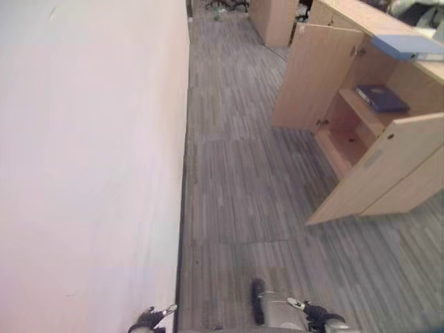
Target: Put the empty folder in the office cabinet
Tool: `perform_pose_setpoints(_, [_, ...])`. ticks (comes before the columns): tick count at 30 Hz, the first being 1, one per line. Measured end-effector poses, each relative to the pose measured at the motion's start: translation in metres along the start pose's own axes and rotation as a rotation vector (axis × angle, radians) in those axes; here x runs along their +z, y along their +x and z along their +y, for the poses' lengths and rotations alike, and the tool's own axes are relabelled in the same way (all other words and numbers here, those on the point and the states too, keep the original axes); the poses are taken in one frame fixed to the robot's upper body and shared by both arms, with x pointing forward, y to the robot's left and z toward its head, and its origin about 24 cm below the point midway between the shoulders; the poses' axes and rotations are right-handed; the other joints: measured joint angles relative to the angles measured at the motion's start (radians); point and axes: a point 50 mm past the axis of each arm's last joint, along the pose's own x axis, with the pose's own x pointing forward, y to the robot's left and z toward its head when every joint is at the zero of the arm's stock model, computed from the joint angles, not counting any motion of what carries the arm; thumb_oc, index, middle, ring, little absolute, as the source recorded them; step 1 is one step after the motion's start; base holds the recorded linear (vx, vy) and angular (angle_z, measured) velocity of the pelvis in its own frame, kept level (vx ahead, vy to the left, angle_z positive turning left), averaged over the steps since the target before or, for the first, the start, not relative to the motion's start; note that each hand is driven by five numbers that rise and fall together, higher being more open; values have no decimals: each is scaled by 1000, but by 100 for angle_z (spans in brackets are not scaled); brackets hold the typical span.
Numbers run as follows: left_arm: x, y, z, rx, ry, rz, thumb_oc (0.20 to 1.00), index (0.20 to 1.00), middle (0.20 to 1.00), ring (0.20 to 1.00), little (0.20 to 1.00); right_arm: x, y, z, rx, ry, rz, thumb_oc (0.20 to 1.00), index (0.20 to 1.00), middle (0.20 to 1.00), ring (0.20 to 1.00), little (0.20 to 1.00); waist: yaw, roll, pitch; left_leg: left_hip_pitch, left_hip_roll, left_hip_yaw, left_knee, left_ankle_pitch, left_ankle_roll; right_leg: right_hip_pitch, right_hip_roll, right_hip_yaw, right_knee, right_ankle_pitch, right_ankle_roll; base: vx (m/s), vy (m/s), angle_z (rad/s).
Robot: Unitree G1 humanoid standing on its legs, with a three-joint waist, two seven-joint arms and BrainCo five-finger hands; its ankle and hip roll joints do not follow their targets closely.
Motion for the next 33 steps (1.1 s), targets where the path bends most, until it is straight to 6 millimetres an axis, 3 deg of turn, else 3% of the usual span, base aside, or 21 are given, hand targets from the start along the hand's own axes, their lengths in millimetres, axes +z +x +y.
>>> perform_pose_setpoints(2, [-8, -1, 3, 6, 9, 21, 1000, 1000, 1000, 1000, 1000, -6, -1, -3, -9, 11, 16, 1000, 1000, 1000, 1000, 1000, -4, 0, -1, 30, 16, -39, 3, -26, -25, 22, -5, -23, -7, 88, -6, 266, -140, 58])
perform_pose_setpoints(3, [-10, -1, 3, 8, 10, 31, 1000, 1000, 1000, 1000, 1000, -6, -1, -5, -12, 8, 18, 1000, 1000, 1000, 1000, 1000, -15, 16, 0, 30, 36, -63, 15, -45, -42, 39, 12, -23, -15, 111, -18, 263, -140, 74])
perform_pose_setpoints(6, [-10, -1, 4, 10, 25, 32, 1000, 1000, 1000, 1000, 1000, -3, -1, -11, -22, -8, 13, 1000, 1000, 1000, 1000, 1000, -26, 50, 13, 40, 75, -64, 51, -49, -82, 88, 30, -60, -32, 139, -68, 321, -189, 61])
perform_pose_setpoints(9, [-19, -2, 7, 23, 30, 66, 1000, 1000, 1000, 1000, 1000, -7, -2, -16, -33, -60, 47, 1000, 1000, 1000, 1000, 1000, -18, 59, 5, 39, 93, -58, 131, -27, -127, 170, 45, -89, -81, 119, -118, 276, -241, 25])
perform_pose_setpoints(10, [-21, -2, 7, 22, 28, 70, 1000, 1000, 1000, 1000, 1000, -9, -2, -17, -33, -71, 53, 1000, 1000, 1000, 1000, 1000, -15, 53, 3, 32, 90, -58, 159, -28, -135, 182, 45, -88, -82, 126, -161, 248, -310, 16])
perform_pose_setpoints(11, [-23, -3, 5, 18, 26, 76, 1000, 1000, 1000, 1000, 1000, -13, -3, -19, -38, -90, 65, 1000, 1000, 1000, 1000, 1000, -11, 48, -5, 12, 101, -62, 167, -25, -139, 179, 48, -106, -81, 112, -167, 238, -318, 28])
perform_pose_setpoints(12, [-22, -2, 5, 18, 27, 76, 1000, 1000, 1000, 1000, 1000, -14, -3, -21, -43, -90, 68, 1000, 1000, 1000, 1000, 1000, -12, 62, -18, 10, 118, -74, 163, -17, -152, 179, 59, -122, -83, 107, -169, 239, -336, 46])
perform_pose_setpoints(15, [-7, 0, 10, 34, 35, 44, 1000, 1000, 1000, 1000, 1000, -17, -4, -22, -45, -92, 87, 1000, 1000, 1000, 1000, 1000, -24, 25, -19, -38, 135, -125, 222, -10, -163, 217, 58, -184, -136, 101, -171, 204, -293, 68])
perform_pose_setpoints(17, [-6, 1, 10, 36, 36, 42, 1000, 1000, 1000, 1000, 1000, -17, -4, -21, -48, -94, 83, 1000, 1000, 1000, 1000, 1000, -16, -12, -25, -99, 124, -109, 361, -13, -168, 259, 63, -190, -183, 100, -172, 94, -260, 40])
perform_pose_setpoints(18, [-6, 1, 9, 33, 37, 42, 1000, 1000, 1000, 1000, 1000, -15, -3, -20, -48, -96, 77, 1000, 1000, 1000, 1000, 1000, 1, -26, -25, -164, 115, -99, 503, -7, -178, 278, 66, -190, -202, 101, -180, 39, -235, 12])
perform_pose_setpoints(19, [-5, 1, 7, 28, 40, 35, 1000, 1000, 1000, 1000, 1000, -14, -3, -20, -52, -99, 72, 1000, 1000, 1000, 1000, 1000, 14, -43, -16, -243, 108, -88, 661, 27, -226, 291, 69, -190, -203, 96, -201, 39, -198, 4])
perform_pose_setpoints(20, [-2, 1, 4, 20, 42, 27, 1000, 1000, 1000, 1000, 1000, -11, -3, -19, -57, -109, 67, 1000, 1000, 1000, 1000, 1000, 36, -56, -5, -331, 107, -67, 824, 73, -223, 305, 75, -192, -207, 83, -243, 90, -187, 15])
perform_pose_setpoints(21, [4, 1, 4, 24, 42, 7, 1000, 1000, 1000, 1000, 1000, -5, -2, -18, -60, -122, 57, 1000, 1000, 1000, 1000, 1000, 39, -67, 1, -438, 119, -29, 927, 56, -187, 306, 79, -211, -212, 74, -269, 96, -115, 29])
perform_pose_setpoints(22, [7, 2, 5, 33, 49, -8, 1000, 1000, 1000, 1000, 1000, -3, -1, -17, -64, -123, 51, 1000, 1000, 1000, 1000, 1000, 38, -73, 16, -494, 128, 6, 928, 45, -171, 310, 78, -216, -213, 67, -272, 134, -65, 29])
perform_pose_setpoints(24, [14, 2, 8, 43, 67, -34, 1000, 1000, 1000, 1000, 1000, 5, 0, -16, -72, -127, 38, 1000, 1000, 1000, 1000, 1000, 44, -79, 40, -514, 130, 64, 751, 40, -155, 326, 67, -212, -217, 61, -269, 143, 4, 2])
perform_pose_setpoints(26, [13, 2, 8, 46, 105, -31, 1000, 1000, 1000, 1000, 1000, 11, 0, -18, -79, -133, 21, 1000, 1000, 1000, 1000, 1000, 40, -47, 67, -514, 126, 84, 512, 54, -173, 360, 67, -209, -231, 46, -254, 216, 57, -10])
perform_pose_setpoints(27, [10, 2, 6, 45, 119, -28, 1000, 1000, 1000, 1000, 1000, 10, 0, -18, -80, -138, 27, 1000, 1000, 1000, 1000, 1000, 42, -27, 66, -491, 124, 90, 304, 99, -186, 373, 67, -204, -241, 39, -233, 367, 82, -29])
perform_pose_setpoints(28, [5, 1, 4, 43, 118, -8, 1000, 1000, 1000, 1000, 1000, 6, -1, -20, -86, -138, 47, 1000, 1000, 1000, 1000, 1000, 46, 15, 67, -464, 136, 67, 40, 197, -221, 383, 86, -183, -250, 42, -225, 396, 82, -27])
perform_pose_setpoints(29, [5, 1, 4, 43, 118, -8, 1000, 1000, 1000, 1000, 1000, 6, -1, -20, -86, -138, 47, 1000, 1000, 1000, 1000, 1000, 46, 15, 67, -464, 136, 67, 40, 197, -221, 383, 86, -183, -250, 42, -225, 309, 73, -32])
perform_pose_setpoints(30, [0, 1, 2, 41, 122, 14, 1000, 1000, 1000, 1000, 1000, -1, -2, -22, -90, -129, 66, 1000, 1000, 1000, 1000, 1000, 46, 66, 75, -472, 162, 41, -24, 254, -226, 412, 116, -166, -245, 32, -225, 220, 56, -44])
perform_pose_setpoints(33, [-16, -1, 5, 47, 127, 65, 1000, 1000, 1000, 1000, 1000, -21, -5, -25, -94, -116, 111, 1000, 1000, 1000, 1000, 1000, 51, 80, 62, -469, 157, 27, -14, 270, -225, 471, 120, -131, -244, 5, -233, 347, 121, -41])
